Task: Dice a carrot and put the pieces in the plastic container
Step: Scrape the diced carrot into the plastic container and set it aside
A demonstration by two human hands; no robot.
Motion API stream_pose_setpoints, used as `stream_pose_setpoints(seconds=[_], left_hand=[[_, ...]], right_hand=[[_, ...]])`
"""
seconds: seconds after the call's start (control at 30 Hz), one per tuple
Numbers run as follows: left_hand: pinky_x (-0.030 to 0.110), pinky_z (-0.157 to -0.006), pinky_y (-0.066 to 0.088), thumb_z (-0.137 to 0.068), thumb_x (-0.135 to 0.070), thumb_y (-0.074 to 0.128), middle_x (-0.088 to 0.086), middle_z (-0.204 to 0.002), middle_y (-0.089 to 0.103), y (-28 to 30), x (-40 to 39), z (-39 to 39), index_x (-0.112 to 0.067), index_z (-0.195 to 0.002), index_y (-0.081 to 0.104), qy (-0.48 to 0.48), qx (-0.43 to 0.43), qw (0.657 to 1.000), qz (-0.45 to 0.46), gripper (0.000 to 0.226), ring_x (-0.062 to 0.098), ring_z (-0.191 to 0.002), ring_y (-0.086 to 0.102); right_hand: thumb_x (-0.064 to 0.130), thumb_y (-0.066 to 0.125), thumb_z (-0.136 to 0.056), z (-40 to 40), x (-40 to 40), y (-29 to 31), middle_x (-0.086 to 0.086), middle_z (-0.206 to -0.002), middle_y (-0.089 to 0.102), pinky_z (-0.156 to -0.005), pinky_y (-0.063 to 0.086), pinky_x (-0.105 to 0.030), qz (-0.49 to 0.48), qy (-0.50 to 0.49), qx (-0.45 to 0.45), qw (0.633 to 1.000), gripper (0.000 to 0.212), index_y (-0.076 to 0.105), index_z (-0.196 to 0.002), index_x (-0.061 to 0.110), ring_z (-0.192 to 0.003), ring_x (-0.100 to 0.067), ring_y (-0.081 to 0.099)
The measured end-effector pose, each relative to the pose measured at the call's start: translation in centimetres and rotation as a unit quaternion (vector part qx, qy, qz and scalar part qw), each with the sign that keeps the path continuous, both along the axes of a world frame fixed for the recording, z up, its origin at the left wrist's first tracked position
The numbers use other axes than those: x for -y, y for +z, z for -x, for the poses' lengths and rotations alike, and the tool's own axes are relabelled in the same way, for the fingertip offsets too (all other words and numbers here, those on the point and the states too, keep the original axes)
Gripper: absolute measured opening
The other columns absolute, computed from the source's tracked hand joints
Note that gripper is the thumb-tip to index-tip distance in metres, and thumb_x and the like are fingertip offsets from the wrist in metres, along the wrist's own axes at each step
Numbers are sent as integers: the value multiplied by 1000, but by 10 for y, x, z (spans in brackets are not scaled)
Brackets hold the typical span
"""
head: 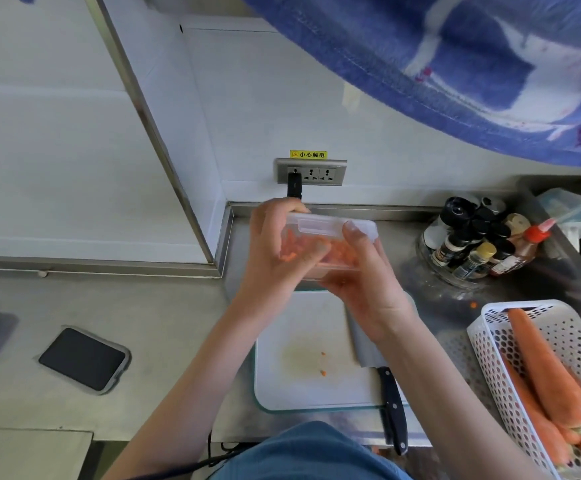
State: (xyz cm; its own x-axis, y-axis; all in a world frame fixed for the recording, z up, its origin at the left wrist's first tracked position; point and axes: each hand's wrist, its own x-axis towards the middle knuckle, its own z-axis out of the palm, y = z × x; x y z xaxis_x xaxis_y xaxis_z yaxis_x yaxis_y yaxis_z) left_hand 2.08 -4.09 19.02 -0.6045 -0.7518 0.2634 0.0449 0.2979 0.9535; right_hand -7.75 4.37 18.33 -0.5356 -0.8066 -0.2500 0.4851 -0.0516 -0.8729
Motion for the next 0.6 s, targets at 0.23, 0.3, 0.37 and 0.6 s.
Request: stream_pose_setpoints(seconds=[0.23,0.3,0.37,0.6], left_hand=[[42,-80,53,-68,-35,76,11,-101,69,4,6,-2,-16,-122,53,-44,0,941,-336,62,26,-92,69],[48,-82,54,-65,-33,78,9,-95,69,1,3,-2,-14,-114,58,-10,-20,944,-329,56,28,-88,69],[55,-83,53,-64,-31,80,10,-94,69,-4,1,-3,-14,-106,60,-1,-22,948,-318,50,31,-89,69],[54,-81,54,-53,-42,79,2,-89,67,-6,-2,-6,-25,-101,61,20,-11,968,-251,53,28,-92,66]], right_hand=[[39,78,-73,-1,1,-1,-8,-120,60,-61,51,-20,-23,-46,-81,995,84,29,-139,23,-87,-14,69],[44,72,-69,-4,-1,-3,-6,-125,59,-68,51,-21,-38,-51,-85,994,93,22,-145,29,-91,-12,68],[37,74,-75,-5,-3,-5,-4,-108,64,-71,53,-25,-25,-44,-92,994,66,39,-129,24,-85,-14,68],[44,74,-77,5,-6,3,-3,-94,71,-87,56,-42,-31,36,-126,991,56,41,-111,14,-91,-19,70]])
